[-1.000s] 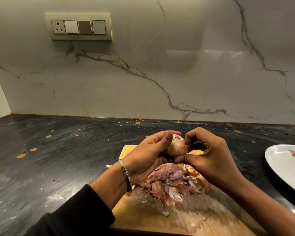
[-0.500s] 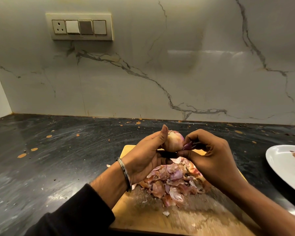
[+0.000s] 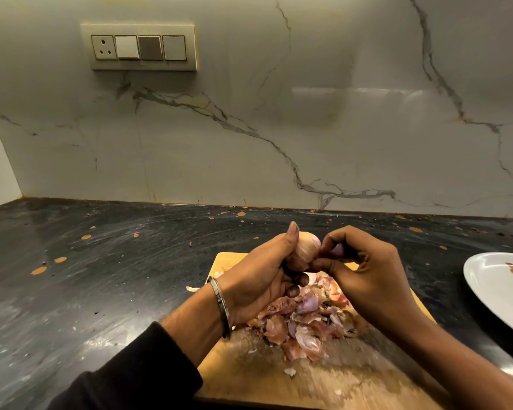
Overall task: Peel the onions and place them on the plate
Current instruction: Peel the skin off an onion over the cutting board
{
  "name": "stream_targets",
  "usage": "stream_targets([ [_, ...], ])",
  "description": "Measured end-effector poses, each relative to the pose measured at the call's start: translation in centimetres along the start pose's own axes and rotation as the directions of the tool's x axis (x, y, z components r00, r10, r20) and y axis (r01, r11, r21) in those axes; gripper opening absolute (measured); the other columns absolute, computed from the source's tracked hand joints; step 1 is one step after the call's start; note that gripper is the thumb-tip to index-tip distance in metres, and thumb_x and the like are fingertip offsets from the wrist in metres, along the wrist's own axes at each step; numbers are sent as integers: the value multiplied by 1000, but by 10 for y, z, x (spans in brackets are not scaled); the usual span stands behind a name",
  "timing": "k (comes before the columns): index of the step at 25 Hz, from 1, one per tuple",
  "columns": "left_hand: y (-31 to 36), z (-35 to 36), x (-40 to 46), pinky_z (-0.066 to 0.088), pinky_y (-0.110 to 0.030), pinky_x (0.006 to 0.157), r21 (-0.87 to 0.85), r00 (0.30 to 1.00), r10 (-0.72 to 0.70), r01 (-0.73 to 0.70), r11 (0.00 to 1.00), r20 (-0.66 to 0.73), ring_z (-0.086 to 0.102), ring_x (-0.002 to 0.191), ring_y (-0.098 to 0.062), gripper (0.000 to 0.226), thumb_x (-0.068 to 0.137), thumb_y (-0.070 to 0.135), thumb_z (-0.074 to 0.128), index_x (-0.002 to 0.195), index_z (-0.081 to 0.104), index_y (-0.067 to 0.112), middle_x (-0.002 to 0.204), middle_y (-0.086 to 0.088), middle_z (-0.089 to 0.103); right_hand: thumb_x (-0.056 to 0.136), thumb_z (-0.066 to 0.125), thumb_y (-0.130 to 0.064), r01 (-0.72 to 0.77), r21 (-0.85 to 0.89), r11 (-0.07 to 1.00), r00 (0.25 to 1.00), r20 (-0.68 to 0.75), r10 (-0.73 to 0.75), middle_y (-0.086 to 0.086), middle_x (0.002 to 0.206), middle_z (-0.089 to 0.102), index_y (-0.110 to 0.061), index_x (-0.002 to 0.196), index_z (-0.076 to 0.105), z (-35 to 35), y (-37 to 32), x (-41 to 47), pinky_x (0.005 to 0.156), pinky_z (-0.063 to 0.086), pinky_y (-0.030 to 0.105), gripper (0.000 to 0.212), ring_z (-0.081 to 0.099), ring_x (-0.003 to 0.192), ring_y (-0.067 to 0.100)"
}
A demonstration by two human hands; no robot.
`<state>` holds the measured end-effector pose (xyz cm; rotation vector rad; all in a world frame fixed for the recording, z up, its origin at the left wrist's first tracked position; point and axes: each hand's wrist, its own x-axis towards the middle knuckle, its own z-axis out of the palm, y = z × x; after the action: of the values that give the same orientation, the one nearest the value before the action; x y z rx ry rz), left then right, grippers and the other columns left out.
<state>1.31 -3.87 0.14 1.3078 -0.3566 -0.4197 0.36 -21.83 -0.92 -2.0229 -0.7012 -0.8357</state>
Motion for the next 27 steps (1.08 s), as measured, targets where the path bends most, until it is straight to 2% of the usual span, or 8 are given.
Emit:
stream_targets([
  [5, 3, 6, -1, 37, -19, 48, -53, 999, 42, -41, 998, 19, 47, 63, -11, 61, 88, 53, 47, 124, 53, 4, 86, -7, 60, 76, 75, 12, -7, -2, 1000, 999, -49, 7, -11, 77, 63, -16, 84, 64, 2, -2, -1, 63, 54, 24, 31, 63, 75, 11],
  [8, 2, 8, -2, 44, -21, 52, -84, 991, 125, -129, 988, -52, 54, 68, -15, 61, 80, 40, 59, 130, 47, 7, 98, -12, 59, 80, 71, 12, -94, 59, 994, 990, -98, 100, -9, 76, 63, -19, 85, 63, 2, -3, -1, 63, 54, 16, 32, 64, 76, 8],
  [10, 3, 6, -3, 47, -24, 57, -92, 983, 138, -149, 984, -117, 57, 72, -17, 60, 78, 38, 61, 130, 46, 12, 104, -14, 59, 83, 70, 10, -148, 54, 987, 983, -98, 153, -7, 76, 63, -21, 85, 64, 1, -2, 0, 63, 53, 18, 31, 62, 76, 8],
  [13, 6, -2, -1, 46, -28, 61, -149, 969, 123, -157, 976, -215, 58, 74, -17, 53, 91, 41, 54, 133, 49, 9, 111, -17, 59, 86, 68, 5, -181, -40, 983, 981, 58, 183, -9, 79, 63, -20, 87, 67, -1, -1, 2, 65, 50, 18, 26, 59, 77, 7],
  [16, 6, -8, 1, 41, -29, 62, -170, 962, 83, -130, 977, -259, 54, 72, -17, 41, 101, 36, 44, 129, 55, 8, 113, -17, 58, 92, 66, -9, -81, -144, 986, 957, 267, 117, -9, 86, 60, -18, 90, 67, 2, -3, 1, 66, 45, 20, 9, 54, 82, 7],
  [18, 5, -9, 1, 40, -29, 60, -156, 964, 66, -109, 982, -258, 54, 70, -16, 40, 102, 39, 42, 122, 59, 9, 110, -16, 59, 92, 68, -22, -43, -155, 987, 947, 309, 90, -10, 88, 60, -19, 91, 67, 2, -5, 0, 68, 45, 21, 3, 55, 83, 6],
  [23, 4, -4, 0, 42, -26, 56, -66, 981, -16, 4, 998, -195, 57, 65, -16, 54, 100, 51, 39, 125, 59, 7, 102, -16, 60, 78, 75, -36, -80, 26, 996, 995, 65, 78, -13, 99, 68, -19, 106, 68, -2, -7, 0, 81, 54, 18, 34, 66, 96, 7],
  [27, 0, 4, -1, 44, -22, 52, 14, 992, -47, 49, 999, -115, 57, 60, -15, 60, 96, 56, 41, 118, 61, 5, 77, -5, 61, 78, 80, -15, -41, 71, 997, 999, 11, 40, -10, 87, 68, -17, 92, 68, 0, -7, 0, 73, 58, 31, 18, 68, 84, 14],
])
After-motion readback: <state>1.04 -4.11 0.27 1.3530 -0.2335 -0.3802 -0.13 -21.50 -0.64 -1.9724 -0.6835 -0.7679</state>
